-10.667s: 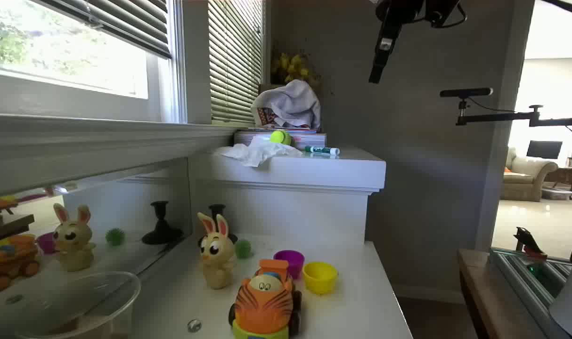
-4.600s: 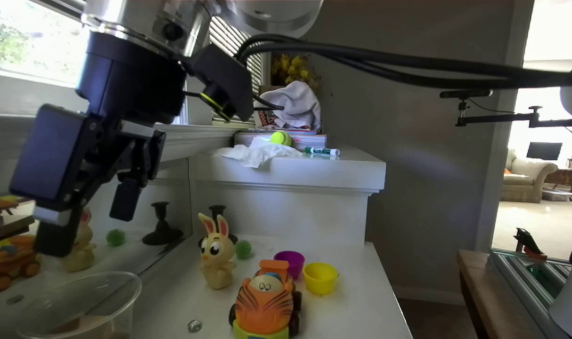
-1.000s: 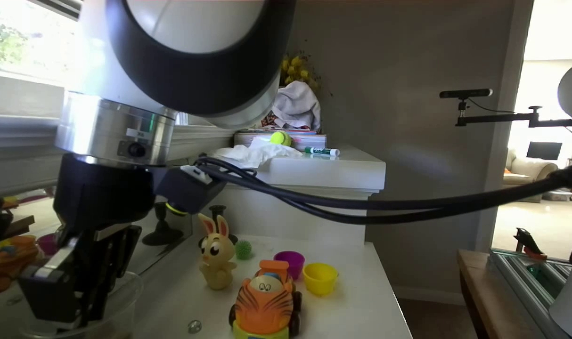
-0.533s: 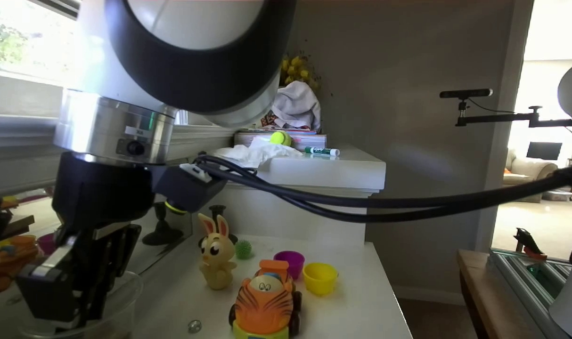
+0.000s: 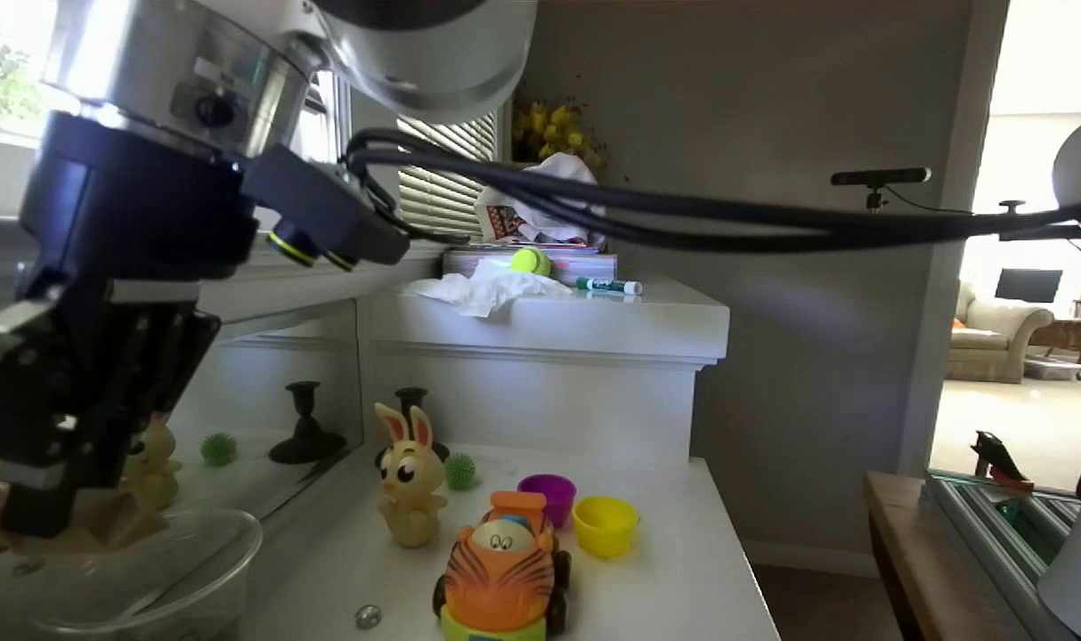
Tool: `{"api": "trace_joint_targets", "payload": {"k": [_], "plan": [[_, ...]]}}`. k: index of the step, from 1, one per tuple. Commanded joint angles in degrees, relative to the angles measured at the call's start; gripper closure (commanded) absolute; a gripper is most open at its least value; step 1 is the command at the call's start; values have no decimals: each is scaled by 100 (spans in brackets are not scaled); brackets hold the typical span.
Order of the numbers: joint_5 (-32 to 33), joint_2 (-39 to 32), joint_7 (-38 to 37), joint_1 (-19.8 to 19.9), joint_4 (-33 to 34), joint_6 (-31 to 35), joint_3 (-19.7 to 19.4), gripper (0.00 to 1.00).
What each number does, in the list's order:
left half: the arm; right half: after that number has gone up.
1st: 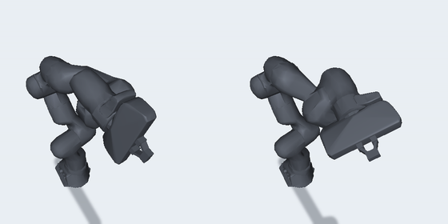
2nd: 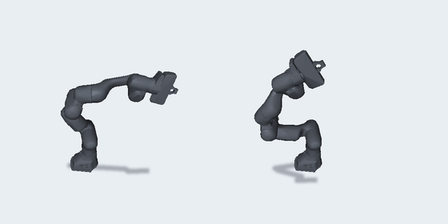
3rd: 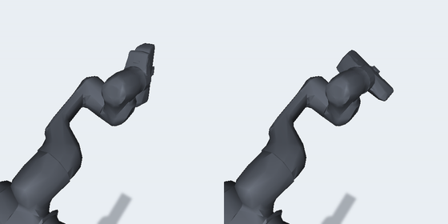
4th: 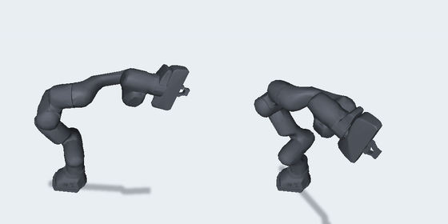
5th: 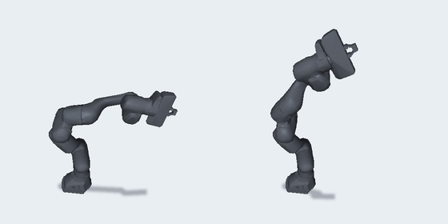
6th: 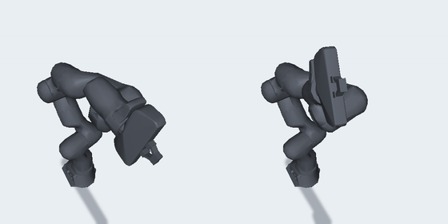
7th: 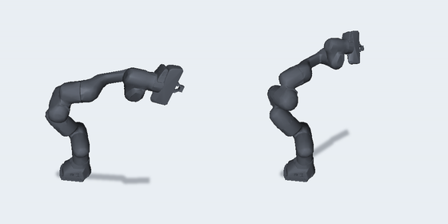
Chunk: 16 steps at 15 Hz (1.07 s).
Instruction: Remove the yellow object from the bowl
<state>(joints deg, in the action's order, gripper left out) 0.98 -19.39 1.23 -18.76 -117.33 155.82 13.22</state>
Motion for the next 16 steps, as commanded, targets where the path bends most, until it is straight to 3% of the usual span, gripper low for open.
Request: {"api": "trace_joint_targets", "payload": {"k": [1, 5, 7, 16], "plan": [[-140, 508, 94, 102, -146, -418, 230, 94], [-910, 588, 843, 281, -129, -834, 785, 94], [-953, 514, 1033, 227, -146, -869, 893, 94], [-80, 18, 787, -203, -735, -299, 737, 94]]}}
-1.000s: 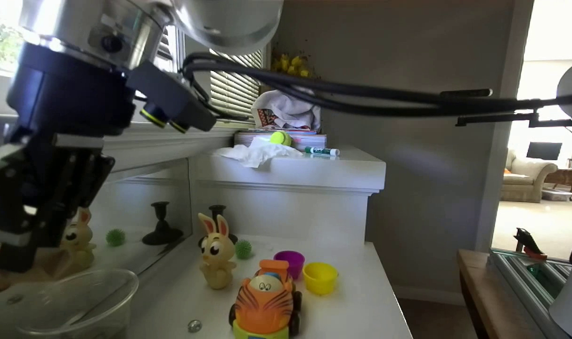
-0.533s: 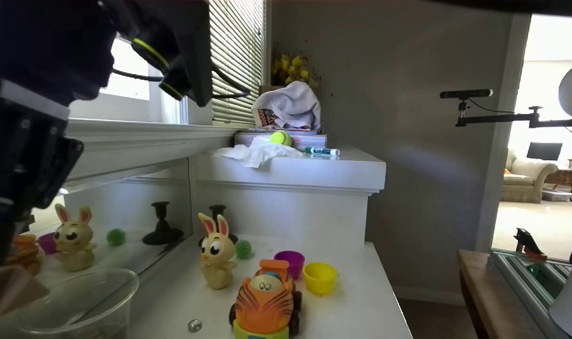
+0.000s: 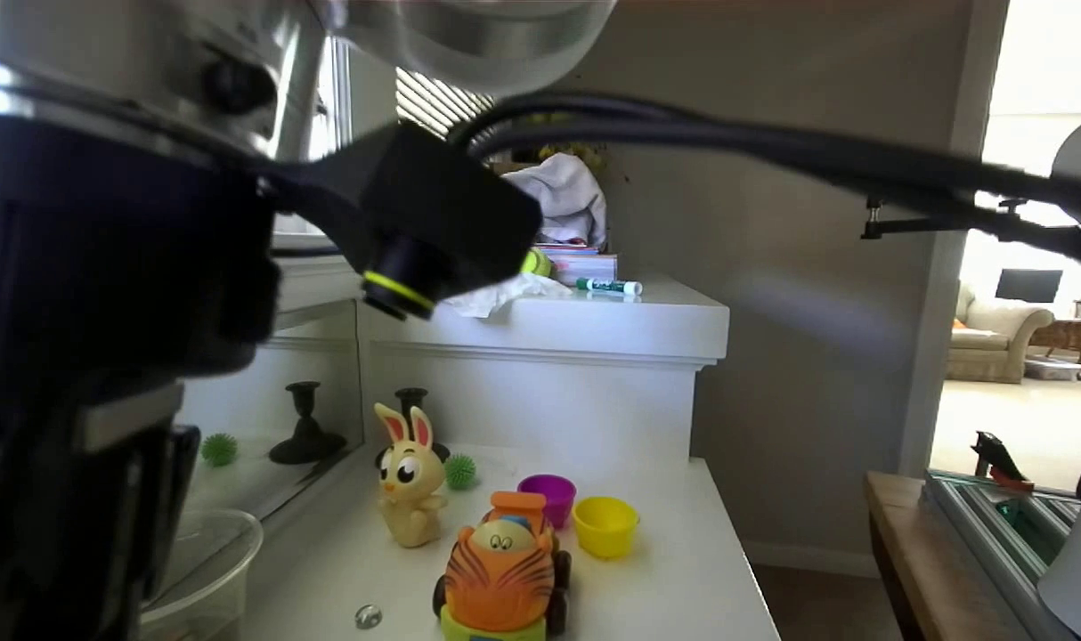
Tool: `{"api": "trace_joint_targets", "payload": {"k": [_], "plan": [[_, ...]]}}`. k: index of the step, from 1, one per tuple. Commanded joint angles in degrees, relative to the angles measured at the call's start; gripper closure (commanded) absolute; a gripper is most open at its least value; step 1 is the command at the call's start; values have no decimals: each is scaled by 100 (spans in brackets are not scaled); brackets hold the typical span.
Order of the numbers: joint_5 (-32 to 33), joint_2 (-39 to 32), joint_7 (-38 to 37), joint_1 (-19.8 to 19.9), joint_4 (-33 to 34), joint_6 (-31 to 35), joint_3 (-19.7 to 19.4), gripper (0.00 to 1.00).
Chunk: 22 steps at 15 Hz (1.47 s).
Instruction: Remove the yellow object from the bowl
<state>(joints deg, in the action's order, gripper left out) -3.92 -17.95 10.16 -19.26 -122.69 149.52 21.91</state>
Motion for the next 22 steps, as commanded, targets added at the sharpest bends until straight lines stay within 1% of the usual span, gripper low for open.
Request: {"api": "trace_joint_targets", "payload": {"k": [1, 5, 7, 14, 15, 16, 17, 18, 22], "plan": [[574, -187, -178, -204, -250, 449, -199, 94], [1055, -416, -310, -314, -355, 844, -424, 94], [1205, -470, -349, -357, -384, 930, -504, 94], [1403, -667, -357, -471, -365, 1045, -637, 94], [1415, -674, -358, -479, -362, 1042, -643, 87], [1414, -677, -348, -476, -355, 1043, -641, 50], [1428, -674, -358, -484, -353, 1045, -652, 48], [1425, -662, -353, -484, -353, 1039, -650, 43], [1336, -524, -298, -439, -372, 956, -561, 14]]}}
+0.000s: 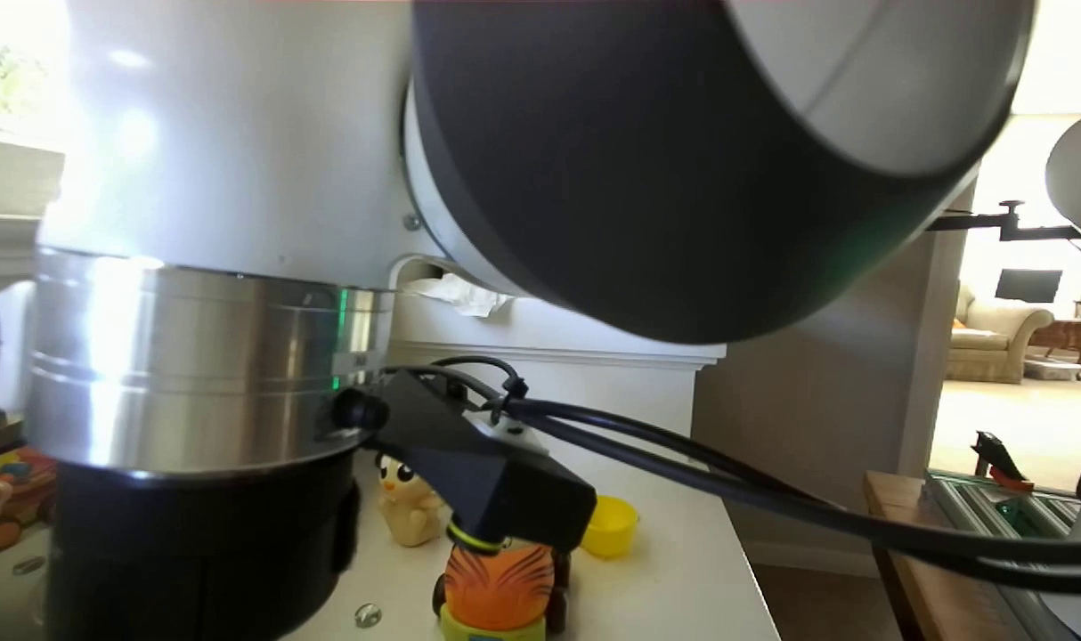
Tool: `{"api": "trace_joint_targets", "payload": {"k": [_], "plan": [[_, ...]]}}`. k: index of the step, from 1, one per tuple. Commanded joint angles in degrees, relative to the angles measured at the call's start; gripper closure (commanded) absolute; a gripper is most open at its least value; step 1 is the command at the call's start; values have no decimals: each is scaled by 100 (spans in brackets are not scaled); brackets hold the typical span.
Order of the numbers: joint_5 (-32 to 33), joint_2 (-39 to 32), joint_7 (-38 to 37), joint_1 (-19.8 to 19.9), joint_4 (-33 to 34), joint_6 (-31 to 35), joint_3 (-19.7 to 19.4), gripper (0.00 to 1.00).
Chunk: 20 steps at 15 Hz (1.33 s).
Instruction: Remove the yellow object from the bowl
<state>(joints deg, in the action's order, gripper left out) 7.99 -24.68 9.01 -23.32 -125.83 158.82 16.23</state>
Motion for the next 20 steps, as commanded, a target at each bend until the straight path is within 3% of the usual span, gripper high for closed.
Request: {"api": "trace_joint_targets", "payload": {"k": [1, 2, 13, 20], "plan": [[112, 188, -175, -16, -61, -4, 36, 8], [60, 268, -170, 10, -67, -101, 79, 0], [-431, 1650, -525, 221, -242, -1472, 279, 0], [-372, 2750, -2020, 350, -576, -2361, 94, 0]]}}
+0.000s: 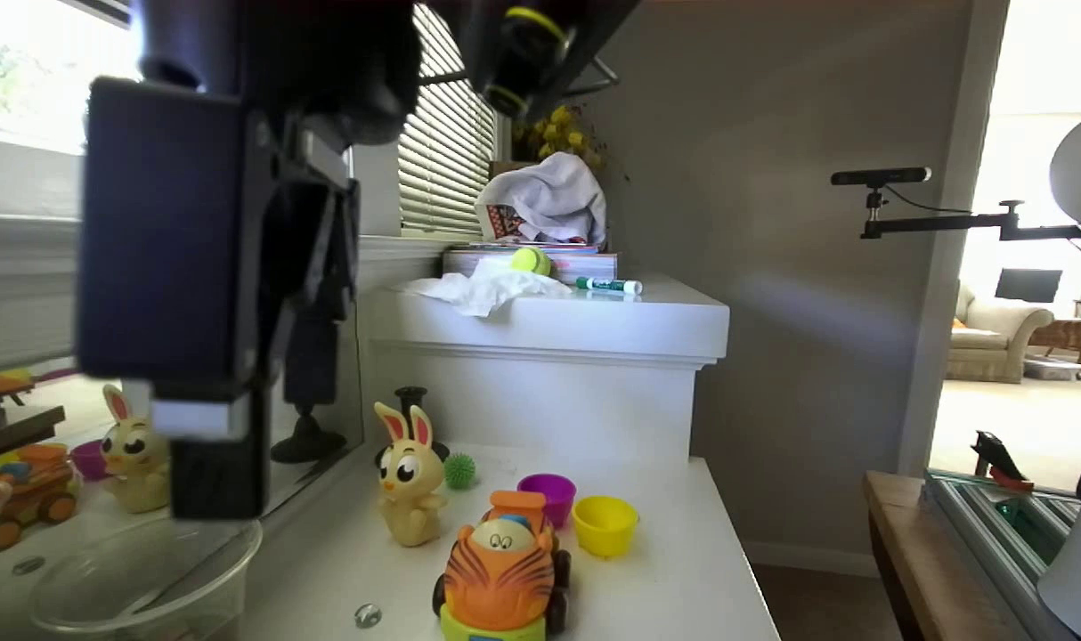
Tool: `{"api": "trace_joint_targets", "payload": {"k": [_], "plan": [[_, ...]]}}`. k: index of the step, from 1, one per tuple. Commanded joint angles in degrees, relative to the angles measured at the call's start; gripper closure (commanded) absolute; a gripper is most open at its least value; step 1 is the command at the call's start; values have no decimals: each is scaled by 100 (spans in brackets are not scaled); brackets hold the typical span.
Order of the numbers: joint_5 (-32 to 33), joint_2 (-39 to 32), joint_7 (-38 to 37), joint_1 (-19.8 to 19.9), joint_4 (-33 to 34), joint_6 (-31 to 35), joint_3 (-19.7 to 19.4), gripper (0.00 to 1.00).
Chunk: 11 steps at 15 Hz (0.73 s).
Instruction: Remove the yellow object from the bowl
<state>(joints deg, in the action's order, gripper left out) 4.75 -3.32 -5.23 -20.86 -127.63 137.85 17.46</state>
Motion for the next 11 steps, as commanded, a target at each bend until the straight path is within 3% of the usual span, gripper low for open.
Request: {"api": "trace_joint_targets", "payload": {"k": [1, 3, 4, 11], "plan": [[-155, 747, -709, 150, -467, -328, -38, 0], [-441, 990, -748, 261, -605, -355, -86, 0], [-135, 568, -629, 231, -302, -299, -13, 0], [-299, 818, -665, 317, -489, -312, -45, 0]]}}
